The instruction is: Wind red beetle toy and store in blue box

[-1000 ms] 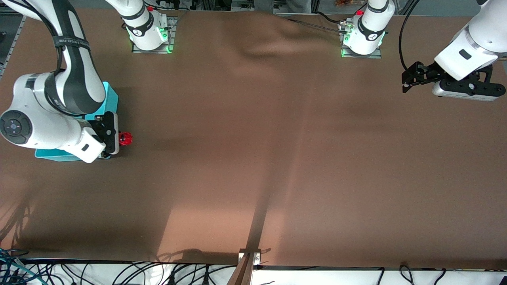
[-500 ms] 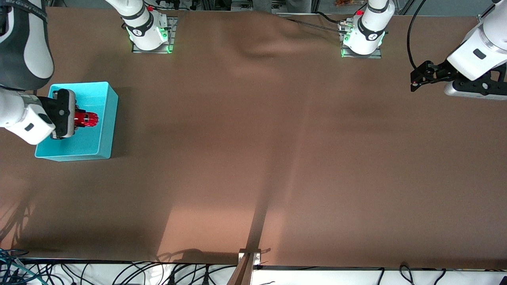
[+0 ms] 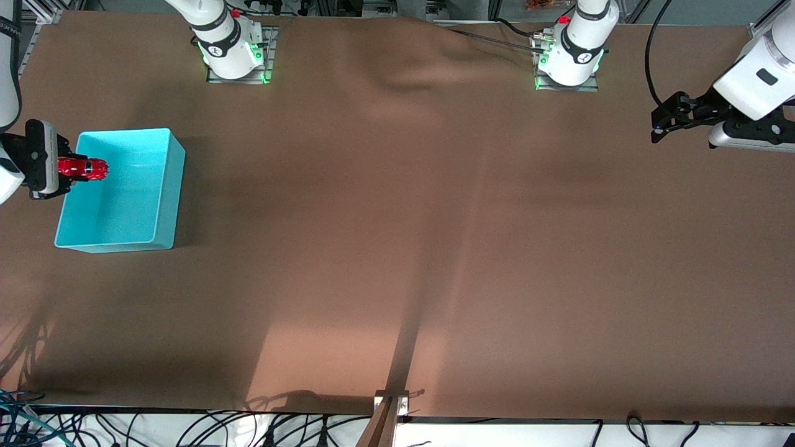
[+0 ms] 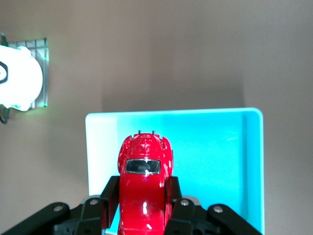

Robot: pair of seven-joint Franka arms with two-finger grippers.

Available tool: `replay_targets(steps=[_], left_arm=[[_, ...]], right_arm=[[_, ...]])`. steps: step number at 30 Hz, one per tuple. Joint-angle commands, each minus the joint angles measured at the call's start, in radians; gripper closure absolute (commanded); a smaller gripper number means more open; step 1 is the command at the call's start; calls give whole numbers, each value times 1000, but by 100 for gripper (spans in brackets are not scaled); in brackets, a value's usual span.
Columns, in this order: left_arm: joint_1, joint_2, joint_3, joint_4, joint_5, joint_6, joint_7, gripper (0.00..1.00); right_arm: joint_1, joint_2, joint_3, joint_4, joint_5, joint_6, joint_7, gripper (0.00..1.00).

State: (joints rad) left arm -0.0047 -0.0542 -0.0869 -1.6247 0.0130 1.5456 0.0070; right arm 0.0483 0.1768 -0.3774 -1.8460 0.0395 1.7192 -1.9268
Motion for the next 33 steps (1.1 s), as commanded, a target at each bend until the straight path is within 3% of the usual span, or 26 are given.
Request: replay_targets(steps=[1, 15, 33], left_arm=[[6, 17, -2, 36, -19, -25, 21, 0], [2, 17, -5, 37, -21, -25, 21, 0], [0, 19, -5, 37, -21, -25, 19, 0]], right_arm=[[5, -94, -29, -194, 8, 140, -41, 96], [4, -120, -51, -436, 16, 418, -93, 96], [-31, -30, -67, -503, 22, 517, -152, 95]])
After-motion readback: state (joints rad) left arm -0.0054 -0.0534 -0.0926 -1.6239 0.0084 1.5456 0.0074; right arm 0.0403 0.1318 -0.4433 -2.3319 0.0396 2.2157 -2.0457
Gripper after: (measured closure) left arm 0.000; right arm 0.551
